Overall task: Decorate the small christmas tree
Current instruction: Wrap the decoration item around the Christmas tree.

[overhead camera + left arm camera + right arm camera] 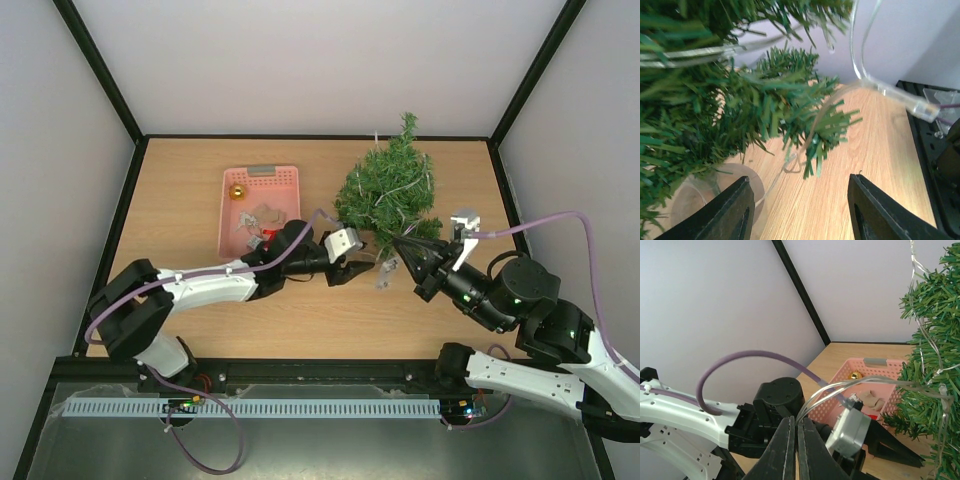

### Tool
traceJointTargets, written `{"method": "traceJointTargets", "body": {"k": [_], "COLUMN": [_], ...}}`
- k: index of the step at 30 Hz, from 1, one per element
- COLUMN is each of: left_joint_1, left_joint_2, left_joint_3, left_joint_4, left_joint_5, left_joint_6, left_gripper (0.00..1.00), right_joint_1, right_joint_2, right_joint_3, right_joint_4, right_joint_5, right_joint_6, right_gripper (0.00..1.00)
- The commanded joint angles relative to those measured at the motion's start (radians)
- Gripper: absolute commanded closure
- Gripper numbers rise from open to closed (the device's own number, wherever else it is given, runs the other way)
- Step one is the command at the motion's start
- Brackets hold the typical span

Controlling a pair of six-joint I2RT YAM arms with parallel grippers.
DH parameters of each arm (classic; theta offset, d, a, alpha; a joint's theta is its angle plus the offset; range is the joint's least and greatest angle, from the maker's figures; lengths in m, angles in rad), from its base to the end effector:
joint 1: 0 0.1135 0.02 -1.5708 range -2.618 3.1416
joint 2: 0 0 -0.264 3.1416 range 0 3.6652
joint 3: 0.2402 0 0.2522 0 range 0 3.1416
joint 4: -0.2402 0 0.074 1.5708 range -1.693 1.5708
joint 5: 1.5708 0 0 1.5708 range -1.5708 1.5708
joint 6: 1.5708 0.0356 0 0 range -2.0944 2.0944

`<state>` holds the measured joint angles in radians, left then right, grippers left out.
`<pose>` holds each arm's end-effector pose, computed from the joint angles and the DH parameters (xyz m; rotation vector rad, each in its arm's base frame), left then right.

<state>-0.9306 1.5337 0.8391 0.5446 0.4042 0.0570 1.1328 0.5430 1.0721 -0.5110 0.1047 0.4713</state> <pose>0.1933 -0.2829 0.2507 1.1230 1.4225 -0.9809 0.0392 0.0750 0.4273 -0.4598 1.6146 1.1659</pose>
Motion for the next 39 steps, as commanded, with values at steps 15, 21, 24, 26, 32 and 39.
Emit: {"method": "traceJointTargets", "body": {"k": [15, 21, 24, 26, 32, 39], "left_joint_1": [-0.019, -0.019, -0.019, -0.019, -0.019, 0.003], "left_joint_2": [0.178, 0.219, 0.236, 0.248, 0.278, 0.170], "left_joint_3": [-0.011, 0.011, 0.026, 0.032, 0.034, -0.082], "left_joint_4": [0.135, 0.171, 0.176, 0.176, 0.188, 0.212], "left_joint_5": [-0.175, -0.215, -0.209, -0.201, -0.209, -0.373], "left_joint_6": [0.386, 0.430, 0.448, 0.454, 0.465, 0.506], "left_gripper": [0.48, 0.49, 0.52, 0.55, 0.60, 0.98], "right_joint_1": [0.003, 0.003, 0.003, 0.003, 0.003, 0.003], "right_joint_2": [-0.028, -0.028, -0.028, -0.029, -0.035, -0.058], "right_joint_3": [0.010, 0.015, 0.015, 0.014, 0.016, -0.015], "right_joint_4": [0.008, 0.008, 0.007, 0.006, 0.011, 0.001], "right_joint_5": [0.003, 0.006, 0.007, 0.010, 0.012, 0.052], "right_joint_6": [-0.018, -0.023, -0.025, -0.026, -0.029, -0.032], "right_gripper": [0.98, 0.98, 0.98, 0.98, 0.98, 0.98]}}
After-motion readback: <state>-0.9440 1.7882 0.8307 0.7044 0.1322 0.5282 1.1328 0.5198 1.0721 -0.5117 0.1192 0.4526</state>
